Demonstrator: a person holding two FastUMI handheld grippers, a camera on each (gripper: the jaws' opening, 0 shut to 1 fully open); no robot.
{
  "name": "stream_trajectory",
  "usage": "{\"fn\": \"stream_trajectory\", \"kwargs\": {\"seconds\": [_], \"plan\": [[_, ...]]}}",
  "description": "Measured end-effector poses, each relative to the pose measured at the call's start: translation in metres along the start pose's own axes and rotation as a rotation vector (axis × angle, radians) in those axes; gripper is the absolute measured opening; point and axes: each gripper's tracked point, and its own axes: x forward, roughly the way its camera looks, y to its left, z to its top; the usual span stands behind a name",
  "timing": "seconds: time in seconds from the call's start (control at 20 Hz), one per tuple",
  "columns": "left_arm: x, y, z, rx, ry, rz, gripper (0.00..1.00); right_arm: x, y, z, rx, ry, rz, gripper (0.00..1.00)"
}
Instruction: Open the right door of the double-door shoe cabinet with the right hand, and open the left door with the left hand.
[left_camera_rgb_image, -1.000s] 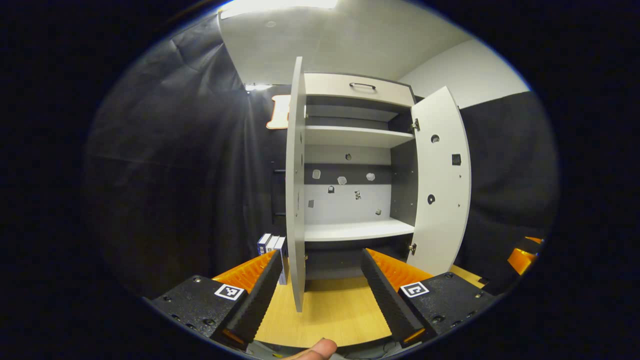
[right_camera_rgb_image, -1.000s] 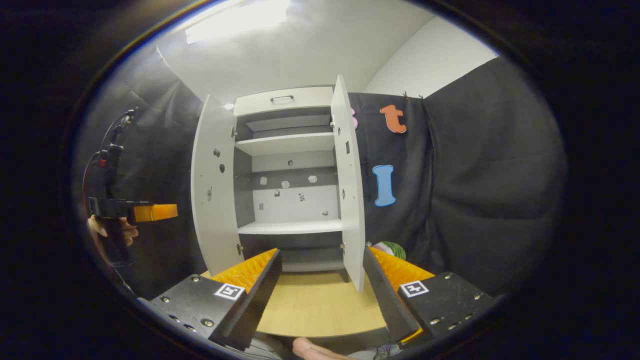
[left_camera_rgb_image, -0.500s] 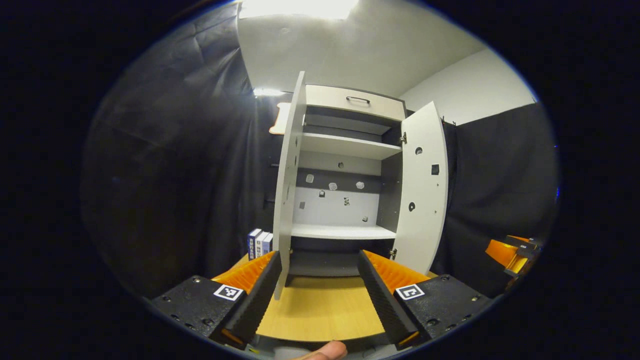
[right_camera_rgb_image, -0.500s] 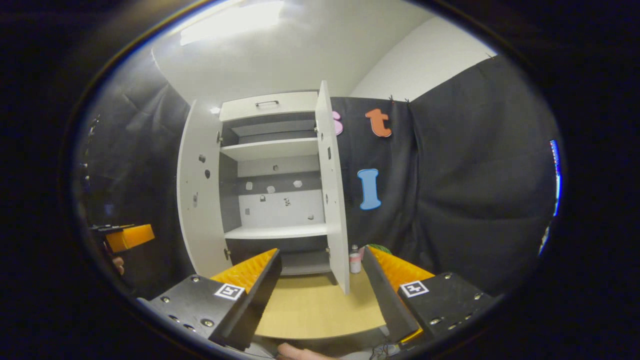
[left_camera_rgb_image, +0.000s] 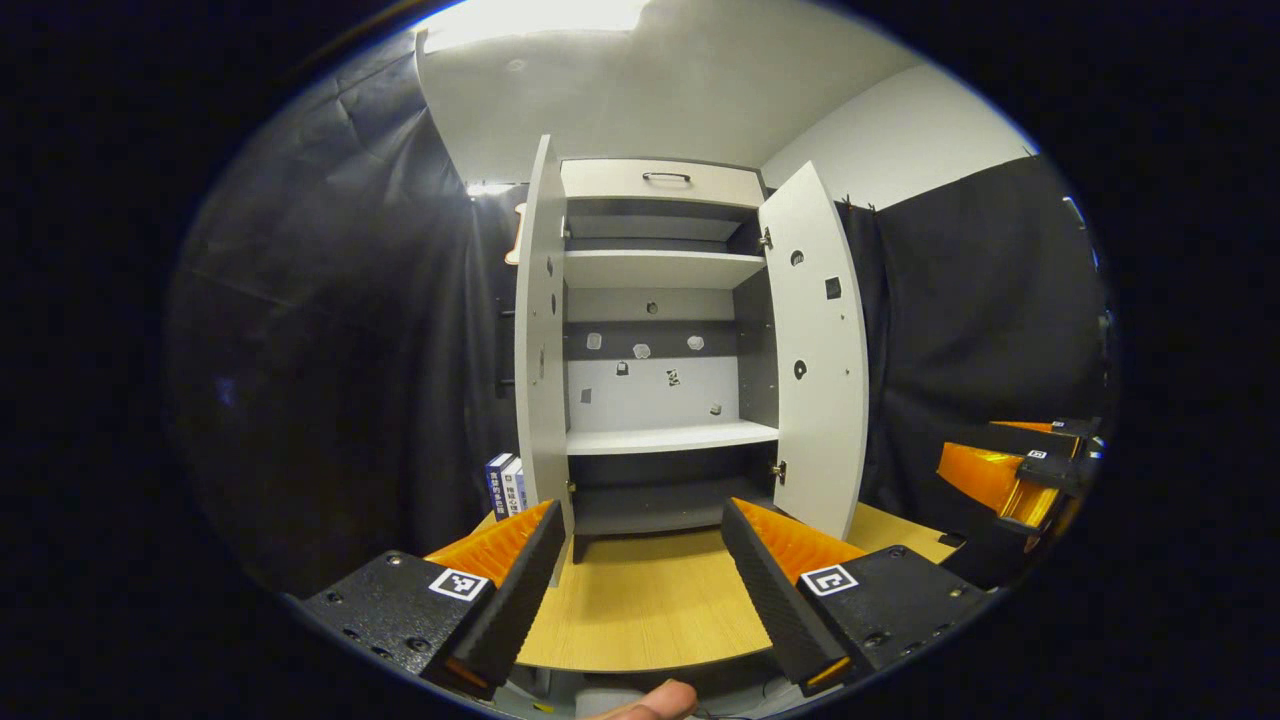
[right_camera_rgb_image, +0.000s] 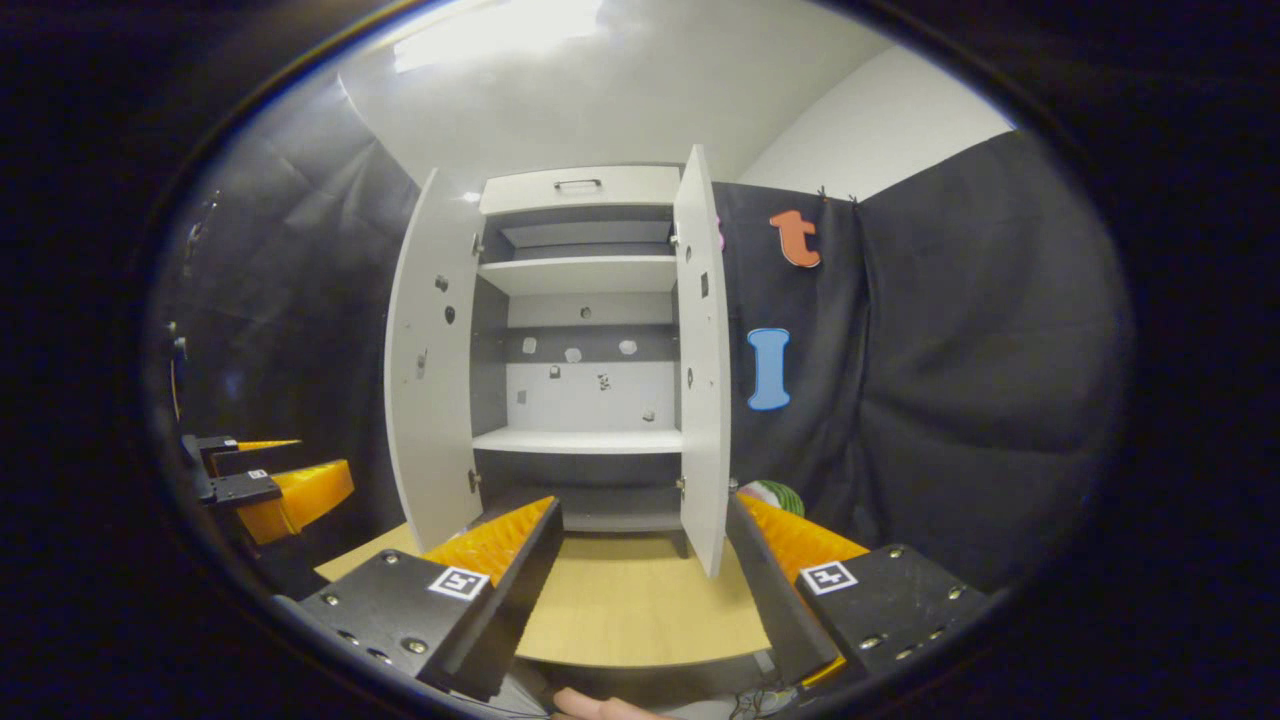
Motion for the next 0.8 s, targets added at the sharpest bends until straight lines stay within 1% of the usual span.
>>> {"fn": "stream_trajectory", "kwargs": {"seconds": [0.1,0.15,0.2,0.35,0.4,0.7,0.75,0.8], "plan": [[0.000,0.007,0.002,-0.005,-0.005,0.021,0.98,0.000,0.000,0.001,0.001,-0.002,0.000,0.97],[0.000,0.008,0.003,-0.008,-0.006,0.025,1.00,0.000,0.001,0.000,0.006,-0.001,0.003,0.97],[0.001,0.009,0.002,-0.010,-0.003,0.027,0.98,0.000,0.000,-0.002,0.010,0.001,0.004,0.97],[0.004,0.014,0.000,-0.016,0.001,0.038,0.98,-0.001,-0.001,-0.001,0.010,0.004,0.005,0.98],[0.005,0.015,-0.001,-0.019,0.003,0.041,0.98,-0.001,-0.001,-0.001,0.010,0.003,0.008,0.95],[0.007,0.012,0.002,-0.031,0.002,0.034,0.98,-0.004,0.001,-0.004,0.010,0.002,0.021,0.95],[0.007,0.012,0.002,-0.032,0.002,0.033,0.98,-0.004,0.001,-0.004,0.010,0.002,0.025,0.98],[0.008,0.011,0.003,-0.034,0.000,0.032,0.98,-0.004,0.002,-0.003,0.011,0.002,0.028,0.97]]}}
